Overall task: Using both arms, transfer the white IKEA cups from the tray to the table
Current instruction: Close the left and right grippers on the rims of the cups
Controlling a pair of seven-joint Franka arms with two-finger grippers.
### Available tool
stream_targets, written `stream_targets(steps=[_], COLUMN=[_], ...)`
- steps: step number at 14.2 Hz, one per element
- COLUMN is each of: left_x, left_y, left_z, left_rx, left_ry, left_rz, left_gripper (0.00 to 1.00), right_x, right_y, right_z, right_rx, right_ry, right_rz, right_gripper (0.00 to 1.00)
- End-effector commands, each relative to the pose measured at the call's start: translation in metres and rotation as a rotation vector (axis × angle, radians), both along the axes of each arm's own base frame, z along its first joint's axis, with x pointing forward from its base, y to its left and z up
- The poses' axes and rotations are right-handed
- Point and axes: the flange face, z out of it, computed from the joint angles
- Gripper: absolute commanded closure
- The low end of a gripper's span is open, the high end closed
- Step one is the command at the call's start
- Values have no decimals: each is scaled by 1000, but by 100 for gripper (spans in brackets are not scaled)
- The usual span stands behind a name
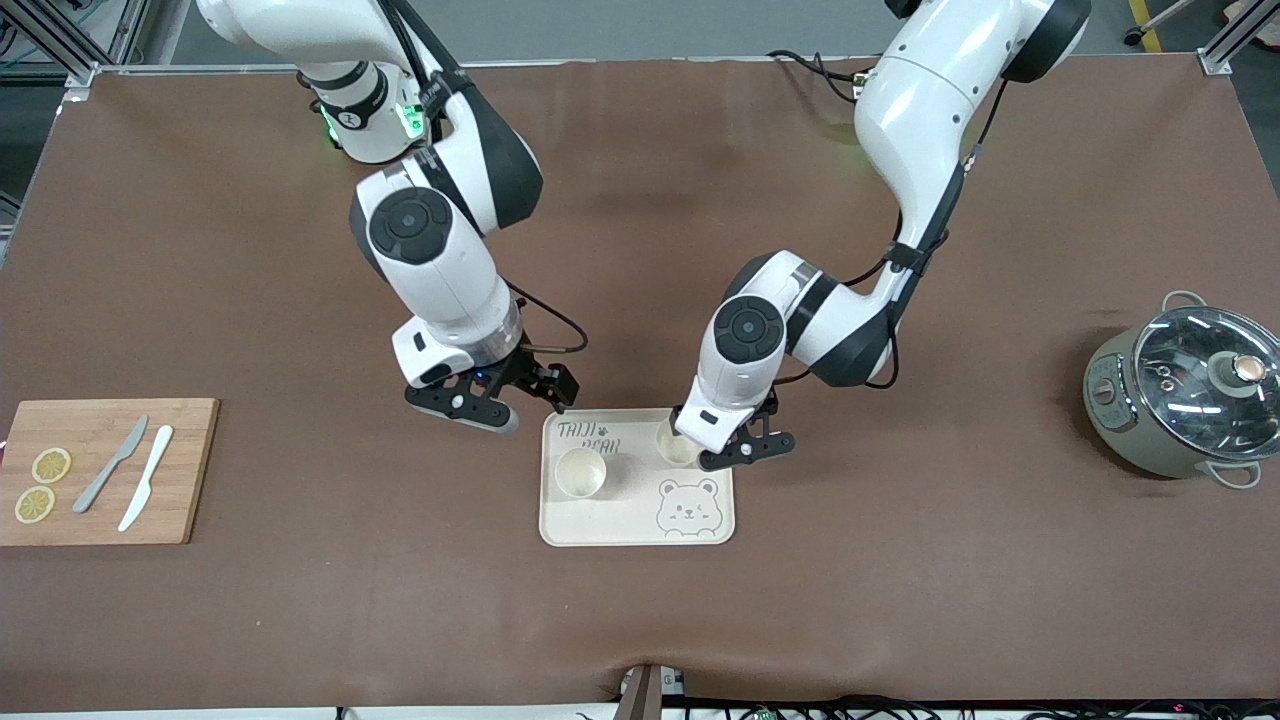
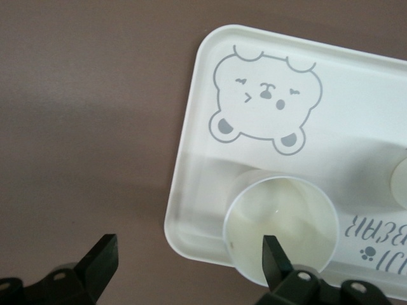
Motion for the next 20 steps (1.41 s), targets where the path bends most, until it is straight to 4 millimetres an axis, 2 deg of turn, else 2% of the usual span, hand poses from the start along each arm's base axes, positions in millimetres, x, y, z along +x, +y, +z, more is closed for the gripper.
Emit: stream_targets(steps=[1, 3, 6, 8, 10, 11, 12, 20], left_x=[4, 0, 0, -5, -4, -4, -3, -7], left_y=[-7, -11, -11, -16, -15, -16, -14, -18], left_z=[-12, -21, -31, -38, -39, -37, -35, -41], left_rx=[16, 32, 28, 34, 37, 26, 23, 70], left_ry=[-54, -57, -59, -54, -52, -50, -56, -90], left_rz=[25, 21, 20, 8, 10, 49, 117, 81], left_gripper=[0, 0, 0, 0, 0, 23, 99, 100], right_x=[16, 22, 31, 36, 41, 42, 43, 42], right_y=[11, 19, 20, 26, 22, 19, 18, 13], right_z=[-17, -33, -42, -61, -76, -81, -83, -140], right_rx=[-35, -34, -53, -37, -41, -47, -49, -90], right_ry=[-16, -33, -53, -81, -77, -71, -68, -13], right_rz=[-13, -1, 10, 18, 18, 26, 31, 69], right_gripper=[0, 0, 0, 0, 0, 0, 0, 0])
